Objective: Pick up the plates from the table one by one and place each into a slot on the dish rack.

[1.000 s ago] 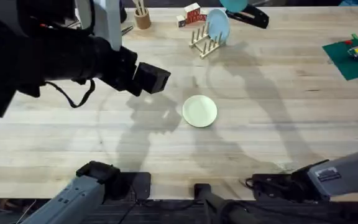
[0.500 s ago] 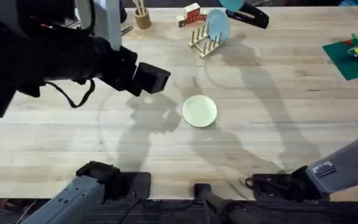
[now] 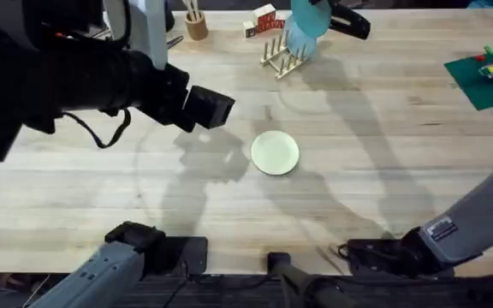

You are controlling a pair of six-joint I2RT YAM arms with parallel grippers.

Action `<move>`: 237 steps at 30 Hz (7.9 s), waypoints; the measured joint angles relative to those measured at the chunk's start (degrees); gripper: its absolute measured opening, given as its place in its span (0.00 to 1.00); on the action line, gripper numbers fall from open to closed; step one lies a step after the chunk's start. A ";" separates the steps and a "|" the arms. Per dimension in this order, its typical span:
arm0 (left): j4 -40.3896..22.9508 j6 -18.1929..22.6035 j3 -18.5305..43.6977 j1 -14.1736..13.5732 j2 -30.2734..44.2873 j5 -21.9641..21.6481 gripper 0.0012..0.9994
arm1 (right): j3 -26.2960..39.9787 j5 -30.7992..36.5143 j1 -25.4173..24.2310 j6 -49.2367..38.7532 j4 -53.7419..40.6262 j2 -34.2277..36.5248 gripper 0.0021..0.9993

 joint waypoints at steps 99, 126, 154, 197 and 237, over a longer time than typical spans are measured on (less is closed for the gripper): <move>0.00 0.00 0.00 0.00 0.00 -0.17 0.99 | 0.76 -1.83 0.42 5.86 -24.73 -13.76 1.00; -0.42 -0.04 -0.02 0.00 3.01 6.56 0.51 | -27.64 -2.03 0.42 16.01 -28.37 -30.25 1.00; 28.29 -11.80 -29.79 8.26 7.78 49.36 0.04 | -27.76 -2.05 -1.31 16.55 -30.25 -30.34 1.00; 49.68 -18.19 -32.87 4.02 36.81 52.37 0.04 | -27.76 -2.05 -1.31 16.55 -30.23 -30.34 1.00; 58.26 -24.59 -29.30 4.50 37.43 54.65 0.04 | -27.76 -2.05 -1.31 16.52 -28.75 -30.34 1.00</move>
